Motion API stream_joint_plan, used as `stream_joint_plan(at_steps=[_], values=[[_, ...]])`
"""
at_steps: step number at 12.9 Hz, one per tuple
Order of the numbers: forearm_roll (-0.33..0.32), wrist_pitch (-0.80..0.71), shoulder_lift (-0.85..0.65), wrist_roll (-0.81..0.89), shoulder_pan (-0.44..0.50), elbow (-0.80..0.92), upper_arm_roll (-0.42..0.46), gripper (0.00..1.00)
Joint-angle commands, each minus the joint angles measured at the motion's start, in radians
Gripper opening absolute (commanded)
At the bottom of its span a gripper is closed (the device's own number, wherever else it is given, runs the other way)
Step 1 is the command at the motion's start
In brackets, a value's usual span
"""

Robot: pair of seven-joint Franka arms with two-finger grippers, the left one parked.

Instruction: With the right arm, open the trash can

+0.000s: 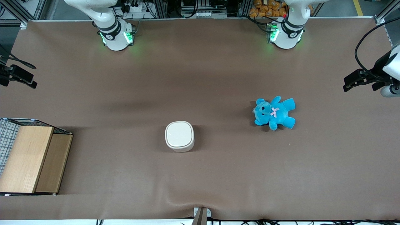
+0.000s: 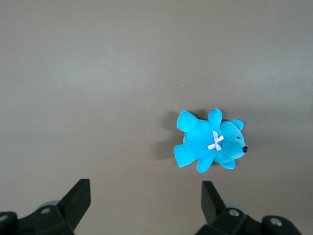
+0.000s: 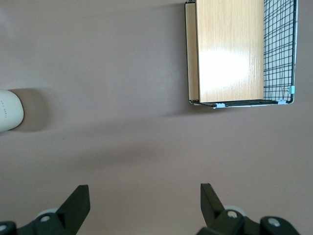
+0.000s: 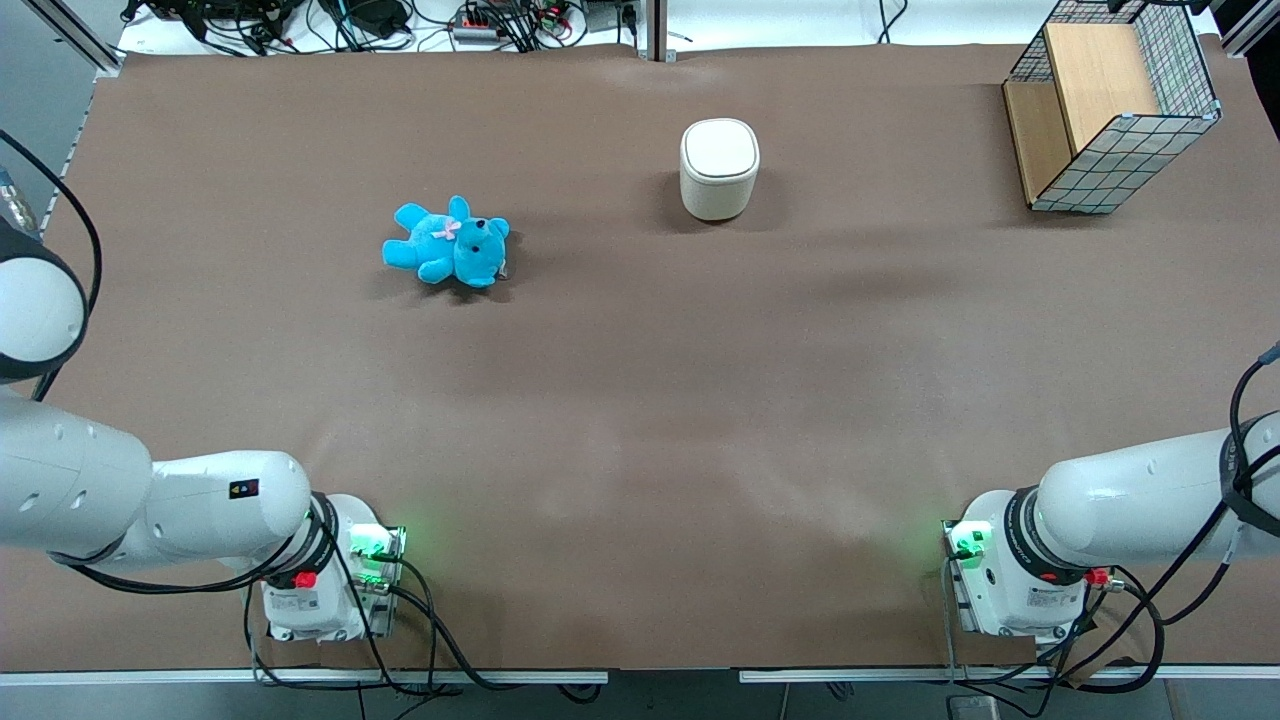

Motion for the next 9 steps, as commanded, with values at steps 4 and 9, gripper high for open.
stream_joint_plan(at_steps=[4,9], values=[[-0.011,-0.004,0.001,0.000,0.005,0.007,-0.005,1.00],[0.000,-0.005,0.007,0.002,0.005,-0.005,-0.003,1.00]])
